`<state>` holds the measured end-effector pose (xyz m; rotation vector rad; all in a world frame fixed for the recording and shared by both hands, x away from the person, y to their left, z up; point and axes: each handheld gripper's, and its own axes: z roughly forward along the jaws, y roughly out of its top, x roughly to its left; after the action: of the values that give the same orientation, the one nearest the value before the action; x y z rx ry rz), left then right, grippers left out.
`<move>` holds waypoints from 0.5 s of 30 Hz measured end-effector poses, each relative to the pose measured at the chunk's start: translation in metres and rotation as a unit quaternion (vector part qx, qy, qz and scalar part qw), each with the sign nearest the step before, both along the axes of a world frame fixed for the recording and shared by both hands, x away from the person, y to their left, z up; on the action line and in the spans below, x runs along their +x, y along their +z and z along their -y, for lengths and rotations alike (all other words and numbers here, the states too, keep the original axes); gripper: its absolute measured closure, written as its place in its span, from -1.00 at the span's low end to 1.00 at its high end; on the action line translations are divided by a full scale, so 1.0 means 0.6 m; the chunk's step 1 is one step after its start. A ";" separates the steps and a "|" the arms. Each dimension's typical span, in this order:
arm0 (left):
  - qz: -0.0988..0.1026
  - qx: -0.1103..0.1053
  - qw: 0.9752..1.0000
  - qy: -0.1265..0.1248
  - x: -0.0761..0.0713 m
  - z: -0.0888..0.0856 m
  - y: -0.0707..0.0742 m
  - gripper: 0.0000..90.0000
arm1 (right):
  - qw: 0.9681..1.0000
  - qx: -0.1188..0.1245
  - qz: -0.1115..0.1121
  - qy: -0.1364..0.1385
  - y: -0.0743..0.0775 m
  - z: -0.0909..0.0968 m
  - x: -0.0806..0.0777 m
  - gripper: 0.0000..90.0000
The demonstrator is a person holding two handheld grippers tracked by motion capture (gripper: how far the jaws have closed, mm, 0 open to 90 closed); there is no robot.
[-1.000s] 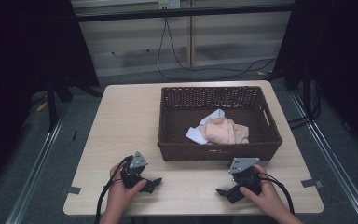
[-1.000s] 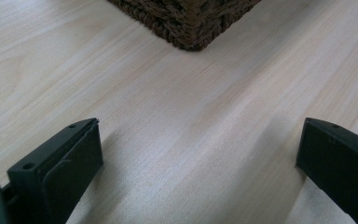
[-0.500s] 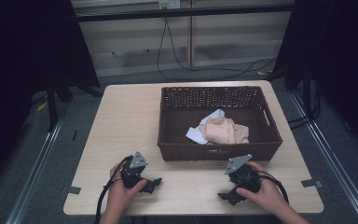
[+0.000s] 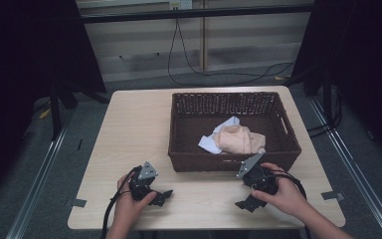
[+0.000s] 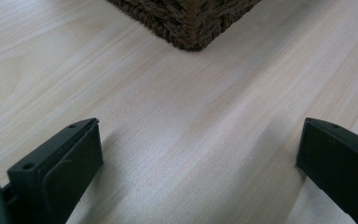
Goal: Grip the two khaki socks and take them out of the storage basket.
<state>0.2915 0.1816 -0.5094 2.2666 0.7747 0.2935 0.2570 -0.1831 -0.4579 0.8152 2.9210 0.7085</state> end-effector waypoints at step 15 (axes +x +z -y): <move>0.000 -0.002 1.000 -0.001 0.000 0.000 0.000 -1.00 | 1.000 -0.003 -0.016 0.000 0.047 0.009 0.013 -0.91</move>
<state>0.2915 0.1816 -0.5096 2.2629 0.7716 0.2899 0.2648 -0.1884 -0.4298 0.8347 2.9495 0.6914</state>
